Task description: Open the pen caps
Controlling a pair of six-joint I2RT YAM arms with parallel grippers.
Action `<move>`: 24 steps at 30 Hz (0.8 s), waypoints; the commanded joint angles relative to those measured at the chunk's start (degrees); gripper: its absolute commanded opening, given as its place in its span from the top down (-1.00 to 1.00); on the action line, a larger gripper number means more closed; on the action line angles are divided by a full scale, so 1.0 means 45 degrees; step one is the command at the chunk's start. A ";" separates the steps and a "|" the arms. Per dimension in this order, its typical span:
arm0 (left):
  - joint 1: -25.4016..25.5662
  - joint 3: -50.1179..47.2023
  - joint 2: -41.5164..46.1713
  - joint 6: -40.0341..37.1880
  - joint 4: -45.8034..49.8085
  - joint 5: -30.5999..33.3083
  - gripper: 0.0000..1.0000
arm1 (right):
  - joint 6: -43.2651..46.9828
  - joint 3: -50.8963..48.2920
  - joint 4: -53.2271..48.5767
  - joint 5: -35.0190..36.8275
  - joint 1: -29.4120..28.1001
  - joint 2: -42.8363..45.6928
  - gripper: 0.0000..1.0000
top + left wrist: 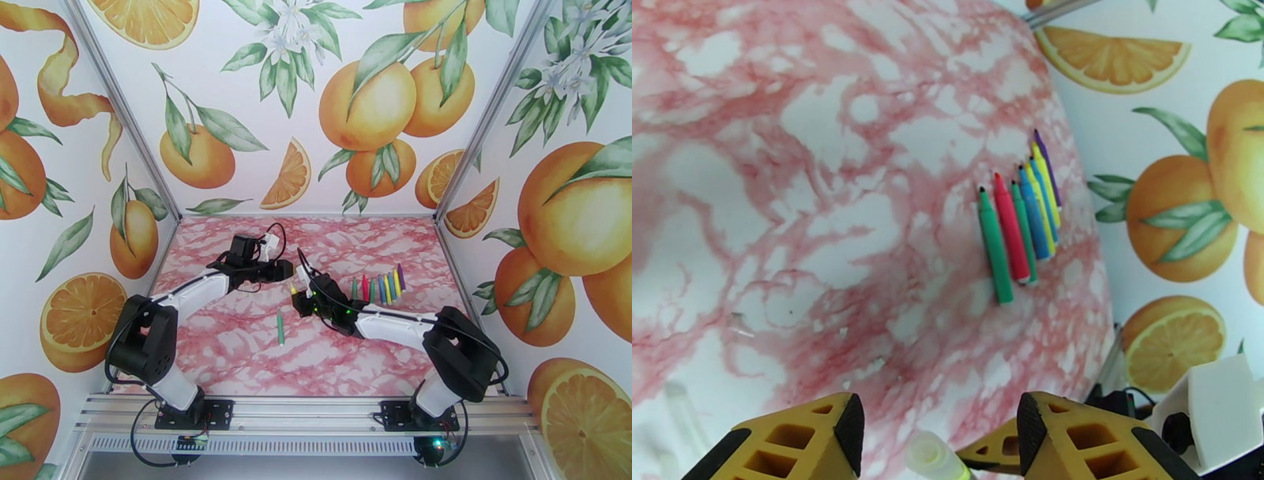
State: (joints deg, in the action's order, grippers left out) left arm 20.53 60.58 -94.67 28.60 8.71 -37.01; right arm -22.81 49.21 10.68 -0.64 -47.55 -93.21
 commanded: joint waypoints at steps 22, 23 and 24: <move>0.0251 0.0698 -0.0484 -0.0268 -0.0109 -0.0932 0.26 | 0.0225 0.0332 0.0767 0.0290 0.0096 0.0390 0.66; 0.0264 0.0701 -0.0504 -0.0279 -0.0127 -0.0954 0.28 | 0.0233 0.0333 0.0738 0.0299 0.0090 0.0417 0.66; 0.0280 0.0725 -0.0539 -0.0280 -0.0119 -0.0954 0.27 | 0.0245 0.0329 0.0714 0.0318 0.0093 0.0420 0.66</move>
State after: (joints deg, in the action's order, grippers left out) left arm 21.45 61.71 -96.33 28.12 8.82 -39.72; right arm -22.55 49.23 12.27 -0.43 -47.53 -92.60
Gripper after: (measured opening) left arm 0.365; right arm 0.173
